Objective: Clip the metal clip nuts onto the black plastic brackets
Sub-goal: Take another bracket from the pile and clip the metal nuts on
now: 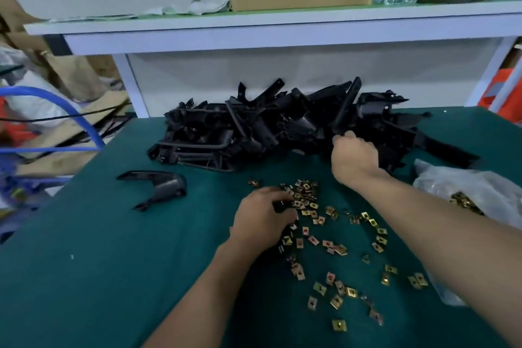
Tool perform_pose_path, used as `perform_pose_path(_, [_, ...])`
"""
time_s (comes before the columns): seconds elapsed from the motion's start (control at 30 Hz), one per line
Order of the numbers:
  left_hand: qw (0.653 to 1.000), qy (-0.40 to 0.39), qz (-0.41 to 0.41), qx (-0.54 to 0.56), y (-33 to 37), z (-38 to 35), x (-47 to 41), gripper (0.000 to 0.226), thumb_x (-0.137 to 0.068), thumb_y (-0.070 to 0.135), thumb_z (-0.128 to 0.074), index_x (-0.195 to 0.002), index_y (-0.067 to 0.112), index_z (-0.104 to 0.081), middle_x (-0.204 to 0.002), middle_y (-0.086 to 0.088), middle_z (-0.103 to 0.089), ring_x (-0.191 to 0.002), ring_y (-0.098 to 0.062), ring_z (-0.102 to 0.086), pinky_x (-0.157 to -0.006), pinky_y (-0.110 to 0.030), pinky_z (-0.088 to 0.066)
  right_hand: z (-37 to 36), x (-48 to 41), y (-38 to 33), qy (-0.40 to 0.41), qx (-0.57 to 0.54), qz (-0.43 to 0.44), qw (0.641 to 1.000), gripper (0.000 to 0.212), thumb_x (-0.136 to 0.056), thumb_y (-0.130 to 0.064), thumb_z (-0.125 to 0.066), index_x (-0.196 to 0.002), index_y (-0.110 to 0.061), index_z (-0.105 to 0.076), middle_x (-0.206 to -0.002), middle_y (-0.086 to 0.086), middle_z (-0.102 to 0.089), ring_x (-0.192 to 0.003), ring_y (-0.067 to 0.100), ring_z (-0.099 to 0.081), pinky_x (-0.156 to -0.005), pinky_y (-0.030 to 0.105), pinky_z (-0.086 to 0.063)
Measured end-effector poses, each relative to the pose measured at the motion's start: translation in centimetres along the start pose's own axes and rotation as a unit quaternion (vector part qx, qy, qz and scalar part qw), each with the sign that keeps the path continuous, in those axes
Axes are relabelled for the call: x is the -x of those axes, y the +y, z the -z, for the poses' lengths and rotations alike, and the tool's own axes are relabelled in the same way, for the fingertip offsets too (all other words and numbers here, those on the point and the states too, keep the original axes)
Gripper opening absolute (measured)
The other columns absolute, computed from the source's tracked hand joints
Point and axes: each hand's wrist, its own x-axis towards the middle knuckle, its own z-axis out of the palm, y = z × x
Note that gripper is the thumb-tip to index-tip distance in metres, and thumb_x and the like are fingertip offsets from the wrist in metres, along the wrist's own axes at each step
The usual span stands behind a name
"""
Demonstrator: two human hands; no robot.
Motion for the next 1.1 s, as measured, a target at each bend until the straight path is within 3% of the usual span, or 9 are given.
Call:
perform_pose_path(0.13, [0.998,0.058,-0.009,-0.031,0.6,-0.6,0.5,0.015,-0.093,0.035,-0.068,-0.095,0.028,-0.081,-0.1,0.012,-0.075,-0.091,-0.01,-0.064,-0.083,-0.033,-0.056,1.8,0.4,0.2,0.094,-0.055,0.011,0.994,0.037,-0.083,0.007,-0.058,-0.107,-0.018,-0.073,-0.103,0.005,-0.067,-0.097,0.031,-0.065,-0.093,0.039,-0.041])
perform_pose_path(0.23, [0.996,0.076,-0.003,-0.047,0.9,-0.9,0.8,0.014,-0.094,0.036,-0.067,-0.094,0.029,-0.079,-0.098,0.012,-0.075,-0.091,-0.012,-0.064,-0.079,-0.029,-0.053,3.9,1.7,0.9,0.143,-0.269,-0.042,0.951,0.035,-0.087,0.004,-0.059,-0.09,-0.027,-0.075,-0.095,0.001,-0.073,-0.087,0.021,-0.068,-0.079,0.03,-0.049])
perform_pose_path(0.33, [0.998,0.046,-0.006,-0.035,0.8,-0.5,1.1,0.014,-0.095,0.039,-0.066,-0.098,0.032,-0.078,-0.103,0.015,-0.073,-0.098,-0.01,-0.063,-0.084,-0.031,-0.054,5.4,4.3,1.6,0.113,-0.595,-0.089,0.791,0.04,-0.09,0.004,-0.062,-0.075,-0.03,-0.076,-0.075,-0.01,-0.067,-0.062,0.0,-0.06,-0.064,0.021,-0.052])
perform_pose_path(0.53, [0.998,-0.037,-0.037,-0.045,0.0,0.2,3.7,0.039,-0.092,0.053,-0.066,-0.129,0.04,-0.067,-0.141,0.024,-0.056,-0.133,-0.001,-0.044,-0.108,-0.019,-0.03,5.5,10.8,2.2,0.124,-0.809,-0.052,0.573,0.04,-0.091,0.009,-0.063,-0.085,-0.027,-0.079,-0.082,-0.004,-0.071,-0.076,0.011,-0.065,-0.073,0.022,-0.056])
perform_pose_path(0.67, [0.999,0.029,-0.001,-0.015,0.1,0.4,5.0,0.015,-0.09,0.037,-0.073,-0.104,0.04,-0.077,-0.105,0.024,-0.071,-0.098,0.005,-0.061,-0.089,-0.015,-0.047,6.1,11.6,2.8,0.005,-0.903,-0.086,0.421,0.033,-0.094,0.005,-0.061,-0.092,-0.021,-0.082,-0.088,0.004,-0.075,-0.069,0.013,-0.066,-0.063,0.022,-0.054])
perform_pose_path(0.77, [0.998,0.056,0.038,-0.01,0.0,0.9,5.3,0.007,-0.087,0.034,-0.078,-0.089,0.04,-0.077,-0.075,0.029,-0.066,-0.074,0.008,-0.061,-0.067,-0.011,-0.046,5.9,11.8,2.3,-0.121,-0.856,-0.102,0.493,0.03,-0.092,0.003,-0.063,-0.103,-0.017,-0.082,-0.089,0.009,-0.078,-0.061,0.016,-0.064,-0.051,0.021,-0.051])
perform_pose_path(0.87, [0.993,0.078,0.077,0.034,-0.2,1.1,5.2,0.014,-0.086,0.028,-0.079,-0.078,0.039,-0.075,-0.071,0.026,-0.067,-0.072,0.008,-0.062,-0.063,-0.009,-0.047,4.2,12.3,0.8,-0.202,-0.743,-0.091,0.632,0.027,-0.093,0.0,-0.067,-0.112,-0.017,-0.077,-0.087,0.005,-0.077,-0.065,0.014,-0.065,-0.053,0.023,-0.053])
perform_pose_path(1.0, [0.984,0.13,0.086,0.088,-0.2,0.7,5.2,0.019,-0.091,0.021,-0.071,-0.077,0.035,-0.067,-0.071,0.018,-0.068,-0.065,0.003,-0.062,-0.054,-0.01,-0.045,2.6,13.1,0.2,-0.099,-0.53,-0.091,0.837,0.037,-0.092,-0.034,-0.075,-0.127,-0.031,-0.063,-0.11,-0.01,-0.069,-0.097,0.01,-0.066,-0.083,0.029,-0.053])
perform_pose_path(1.1, [0.977,0.165,0.078,0.11,-0.2,0.7,5.1,0.02,-0.094,0.022,-0.064,-0.079,0.034,-0.057,-0.073,0.014,-0.066,-0.053,-0.004,-0.057,-0.049,-0.014,-0.041,3.4,15.2,0.0,0.009,-0.302,-0.039,0.952,0.034,-0.091,-0.056,-0.065,-0.118,-0.034,-0.059,-0.101,-0.014,-0.065,-0.089,0.015,-0.064,-0.073,0.032,-0.048])
